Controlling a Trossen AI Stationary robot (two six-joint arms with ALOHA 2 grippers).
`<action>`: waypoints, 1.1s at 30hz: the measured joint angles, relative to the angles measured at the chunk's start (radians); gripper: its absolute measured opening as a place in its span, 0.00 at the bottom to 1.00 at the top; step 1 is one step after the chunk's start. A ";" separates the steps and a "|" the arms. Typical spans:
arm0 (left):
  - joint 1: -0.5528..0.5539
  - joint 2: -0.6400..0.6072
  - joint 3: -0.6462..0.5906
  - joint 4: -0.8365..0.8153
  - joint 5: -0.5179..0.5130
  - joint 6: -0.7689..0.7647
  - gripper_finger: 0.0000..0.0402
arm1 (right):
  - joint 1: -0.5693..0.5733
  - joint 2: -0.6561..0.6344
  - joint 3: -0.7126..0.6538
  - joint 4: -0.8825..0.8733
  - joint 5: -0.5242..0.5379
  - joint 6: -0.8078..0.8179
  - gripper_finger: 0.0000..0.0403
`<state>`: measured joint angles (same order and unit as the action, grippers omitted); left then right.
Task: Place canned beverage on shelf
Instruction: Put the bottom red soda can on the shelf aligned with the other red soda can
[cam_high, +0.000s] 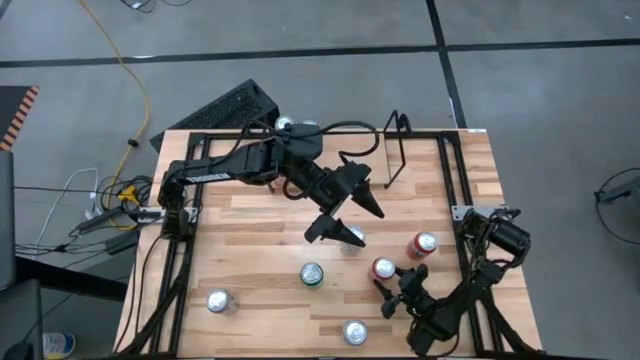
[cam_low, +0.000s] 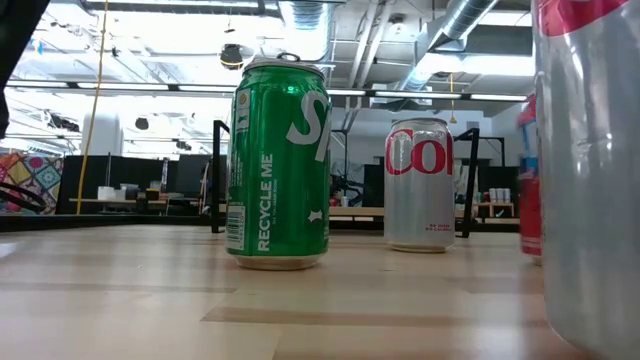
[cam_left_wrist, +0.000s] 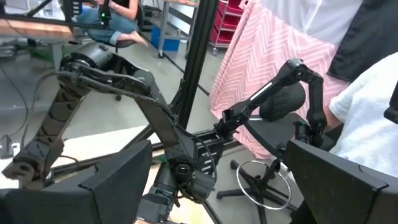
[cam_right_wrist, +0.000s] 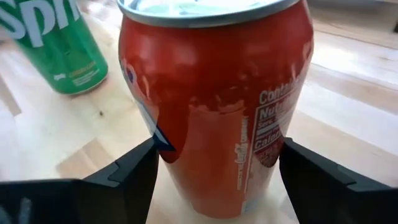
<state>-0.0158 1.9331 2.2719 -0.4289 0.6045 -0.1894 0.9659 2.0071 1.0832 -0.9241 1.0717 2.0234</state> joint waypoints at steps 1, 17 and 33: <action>0.003 0.000 0.000 -0.008 0.000 -0.004 0.88 | -0.008 0.000 0.000 0.015 0.000 -0.011 0.73; 0.054 -0.001 0.000 -0.235 0.001 0.101 0.88 | -0.026 0.000 0.007 0.083 -0.007 -0.022 0.55; 0.029 0.035 -0.037 -0.390 -0.123 0.385 0.88 | -0.070 -0.035 0.024 0.046 -0.043 -0.140 0.55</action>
<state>0.0132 1.9677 2.2345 -0.8184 0.4817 0.1959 0.8956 1.9720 1.1076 -0.8782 1.0290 1.8831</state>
